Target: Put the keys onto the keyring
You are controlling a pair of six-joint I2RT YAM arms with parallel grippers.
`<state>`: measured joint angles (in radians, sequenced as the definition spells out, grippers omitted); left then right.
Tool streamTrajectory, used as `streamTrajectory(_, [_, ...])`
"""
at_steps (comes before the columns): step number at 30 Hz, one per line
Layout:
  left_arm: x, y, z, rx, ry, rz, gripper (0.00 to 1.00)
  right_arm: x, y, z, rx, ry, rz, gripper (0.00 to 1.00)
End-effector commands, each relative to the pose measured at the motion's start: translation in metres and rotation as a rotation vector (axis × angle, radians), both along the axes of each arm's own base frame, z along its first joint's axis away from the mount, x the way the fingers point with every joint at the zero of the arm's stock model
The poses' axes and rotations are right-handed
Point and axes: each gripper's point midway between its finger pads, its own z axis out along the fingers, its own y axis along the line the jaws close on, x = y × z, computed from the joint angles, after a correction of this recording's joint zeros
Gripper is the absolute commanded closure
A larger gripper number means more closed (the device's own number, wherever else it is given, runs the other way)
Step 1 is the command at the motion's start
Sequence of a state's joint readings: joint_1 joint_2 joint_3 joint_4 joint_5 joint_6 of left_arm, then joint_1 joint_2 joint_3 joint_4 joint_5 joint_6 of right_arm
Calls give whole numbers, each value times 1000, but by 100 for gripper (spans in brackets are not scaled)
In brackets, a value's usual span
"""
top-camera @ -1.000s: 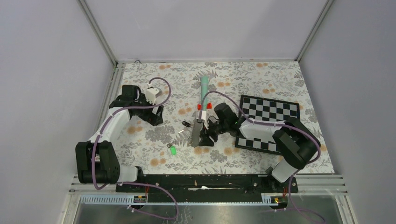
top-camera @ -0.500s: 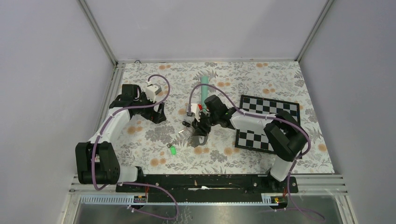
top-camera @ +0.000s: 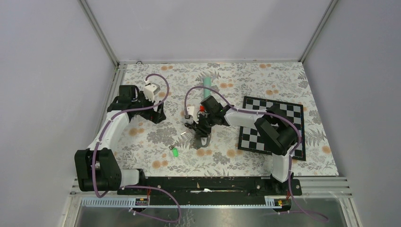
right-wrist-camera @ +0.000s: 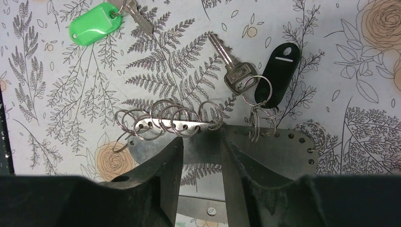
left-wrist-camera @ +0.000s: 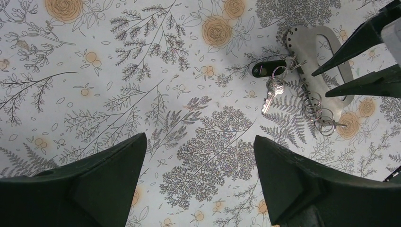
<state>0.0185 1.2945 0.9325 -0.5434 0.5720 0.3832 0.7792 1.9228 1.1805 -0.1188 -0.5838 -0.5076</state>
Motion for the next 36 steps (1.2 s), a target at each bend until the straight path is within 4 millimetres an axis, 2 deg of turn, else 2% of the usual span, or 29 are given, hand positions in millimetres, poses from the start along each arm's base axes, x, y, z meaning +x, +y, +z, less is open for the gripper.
streamTrajectory(1, [8,-3,18,-26,-72,-11,7,5,10,4,5,-18,21,59])
streamTrajectory(14, [5,-5,17,-34,-63,-27,7,17,26,1,-4,-5,3,61])
streamTrajectory(36, [6,-6,16,-39,-59,-36,7,11,21,-12,-20,18,5,77])
